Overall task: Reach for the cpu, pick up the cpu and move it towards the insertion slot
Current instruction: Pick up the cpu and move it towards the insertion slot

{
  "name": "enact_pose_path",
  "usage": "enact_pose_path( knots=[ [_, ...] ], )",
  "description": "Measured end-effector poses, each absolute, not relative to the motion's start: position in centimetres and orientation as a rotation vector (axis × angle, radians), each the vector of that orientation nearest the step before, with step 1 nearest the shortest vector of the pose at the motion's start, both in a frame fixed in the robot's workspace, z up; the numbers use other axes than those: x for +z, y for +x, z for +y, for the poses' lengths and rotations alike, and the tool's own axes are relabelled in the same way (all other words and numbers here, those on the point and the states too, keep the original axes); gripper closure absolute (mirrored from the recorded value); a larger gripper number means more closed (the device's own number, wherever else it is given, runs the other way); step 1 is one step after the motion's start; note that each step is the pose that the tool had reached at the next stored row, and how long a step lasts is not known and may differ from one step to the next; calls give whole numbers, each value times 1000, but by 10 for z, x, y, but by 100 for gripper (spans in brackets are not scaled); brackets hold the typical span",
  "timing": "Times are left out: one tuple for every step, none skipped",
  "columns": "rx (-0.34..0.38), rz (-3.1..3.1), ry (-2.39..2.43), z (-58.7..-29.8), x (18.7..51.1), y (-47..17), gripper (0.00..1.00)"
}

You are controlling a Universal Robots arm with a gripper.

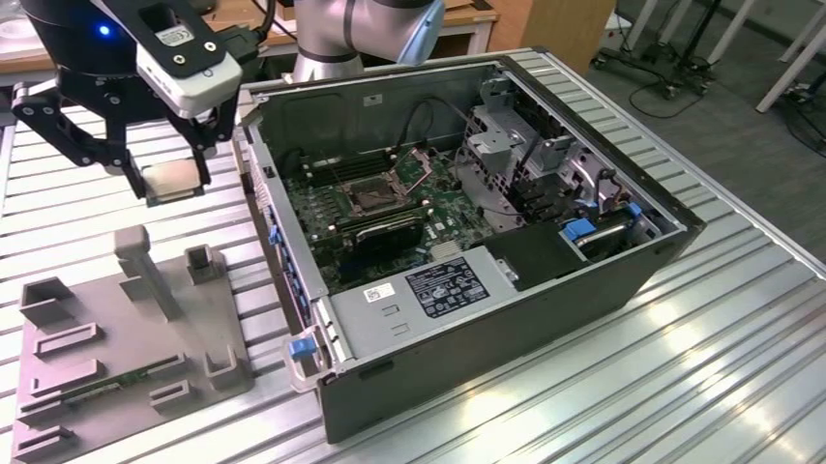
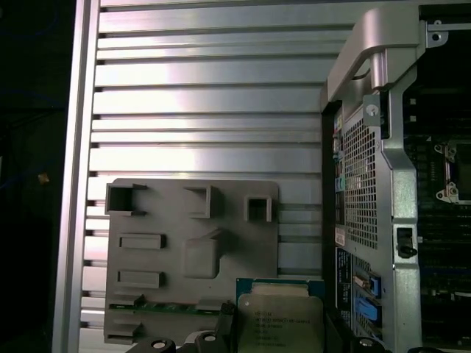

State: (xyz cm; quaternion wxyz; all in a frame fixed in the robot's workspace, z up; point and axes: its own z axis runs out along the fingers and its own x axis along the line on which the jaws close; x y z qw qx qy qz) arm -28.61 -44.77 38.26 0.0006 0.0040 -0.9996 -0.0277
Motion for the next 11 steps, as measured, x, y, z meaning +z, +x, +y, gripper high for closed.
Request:
enact_pose_path(
  knots=[
    [-87, -3139, 13, -448, 383, -286, 45],
    [-87, -3139, 12, -448, 383, -285, 45],
    [-87, -3139, 12, -448, 383, -285, 45],
    [-87, -3139, 12, -448, 383, -285, 45],
    [-87, -3139, 12, -448, 383, -285, 45],
    [-87, -3139, 12, -448, 383, -284, 45],
    [-87, -3139, 12, -448, 383, -284, 45],
    [-87, -3139, 12, -448, 383, -284, 45],
    [-87, -3139, 12, -448, 383, -283, 45],
    [-87, -3139, 12, -448, 383, -283, 45],
    [-87, -3139, 12, -448, 383, -283, 45]
  ],
)
